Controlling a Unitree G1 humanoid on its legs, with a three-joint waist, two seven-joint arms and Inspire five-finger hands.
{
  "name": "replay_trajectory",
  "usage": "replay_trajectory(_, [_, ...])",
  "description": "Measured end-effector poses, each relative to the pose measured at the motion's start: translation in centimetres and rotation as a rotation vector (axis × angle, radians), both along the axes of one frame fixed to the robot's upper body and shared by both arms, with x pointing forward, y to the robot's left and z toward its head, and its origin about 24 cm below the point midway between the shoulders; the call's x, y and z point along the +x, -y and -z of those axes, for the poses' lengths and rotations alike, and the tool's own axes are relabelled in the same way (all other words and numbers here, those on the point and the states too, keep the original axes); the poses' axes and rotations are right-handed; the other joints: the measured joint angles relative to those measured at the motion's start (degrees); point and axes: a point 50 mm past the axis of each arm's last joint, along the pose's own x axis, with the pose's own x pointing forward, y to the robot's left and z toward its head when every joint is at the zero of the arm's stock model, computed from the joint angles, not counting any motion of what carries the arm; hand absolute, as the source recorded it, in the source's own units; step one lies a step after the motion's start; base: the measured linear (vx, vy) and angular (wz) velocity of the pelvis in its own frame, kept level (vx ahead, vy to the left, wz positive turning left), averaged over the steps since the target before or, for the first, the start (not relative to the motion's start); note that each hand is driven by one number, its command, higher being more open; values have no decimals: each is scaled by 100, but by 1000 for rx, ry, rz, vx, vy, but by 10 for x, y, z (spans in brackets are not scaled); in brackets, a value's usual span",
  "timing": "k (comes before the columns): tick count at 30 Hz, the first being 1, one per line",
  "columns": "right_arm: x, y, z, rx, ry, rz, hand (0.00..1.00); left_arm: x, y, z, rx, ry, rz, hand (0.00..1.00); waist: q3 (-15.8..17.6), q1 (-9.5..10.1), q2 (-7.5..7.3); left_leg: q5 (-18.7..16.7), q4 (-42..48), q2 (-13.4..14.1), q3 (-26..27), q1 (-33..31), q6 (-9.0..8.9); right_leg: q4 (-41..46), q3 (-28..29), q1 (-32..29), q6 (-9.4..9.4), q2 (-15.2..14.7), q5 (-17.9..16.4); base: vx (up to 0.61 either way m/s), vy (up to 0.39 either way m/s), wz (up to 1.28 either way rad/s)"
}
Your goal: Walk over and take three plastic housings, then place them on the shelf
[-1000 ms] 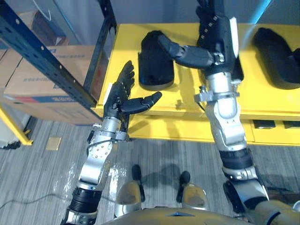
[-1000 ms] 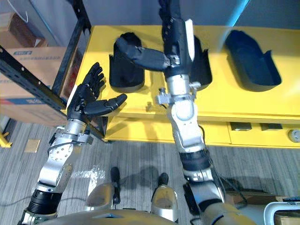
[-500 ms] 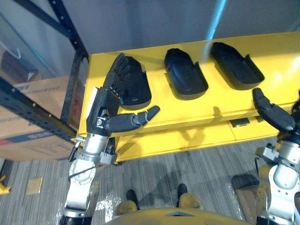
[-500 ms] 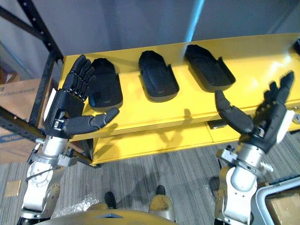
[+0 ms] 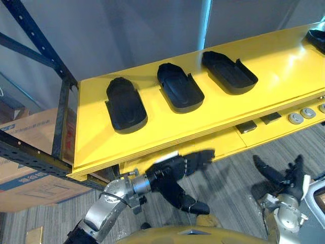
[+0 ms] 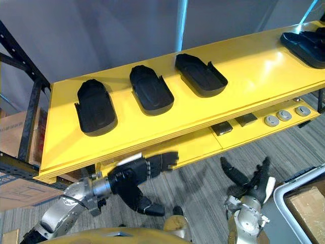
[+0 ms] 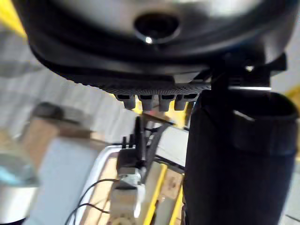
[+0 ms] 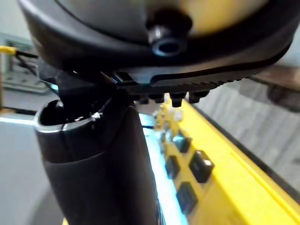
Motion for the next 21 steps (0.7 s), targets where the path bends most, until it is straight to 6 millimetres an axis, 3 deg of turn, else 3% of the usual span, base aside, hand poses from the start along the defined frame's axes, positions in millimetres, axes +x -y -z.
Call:
replay_trajectory(5, [-25, -13, 46, 205, -151, 36, 100, -8, -24, 63, 169, -282, -261, 100, 3, 24, -18, 6, -1, -12, -51, 73, 6, 17, -30, 68, -17, -11, -24, -5, 1, 0])
replay_trajectory(7, [-40, -23, 64, 274, -234, 40, 100, -18, -42, 93, 244, -402, -417, 100, -24, 82, -75, 24, -2, -6, -131, 80, 1, 16, -146, 106, -30, -19, -61, -17, -14, 11])
replay_trajectory(9, [-50, -32, 76, 351, -278, 64, 100, -27, -55, 108, 336, -416, -485, 100, -44, 153, -166, 39, -3, -9, -213, 91, -1, 16, -216, 158, -26, -16, -88, -4, -15, 15])
replay_trajectory(16, [-53, -68, 99, 515, -354, 48, 100, -56, -89, 138, 552, -469, -694, 100, -74, 345, -513, 80, -4, -57, -368, 195, 9, -103, -391, 427, -29, -46, -52, 3, 3, 15])
replay_trajectory(21, [-47, -75, 101, 565, -348, 56, 100, -66, -96, 147, 608, -536, -849, 100, -98, 408, -506, 50, -8, -112, -364, 334, 7, -196, -416, 580, 1, -96, -37, 2, 10, 0])
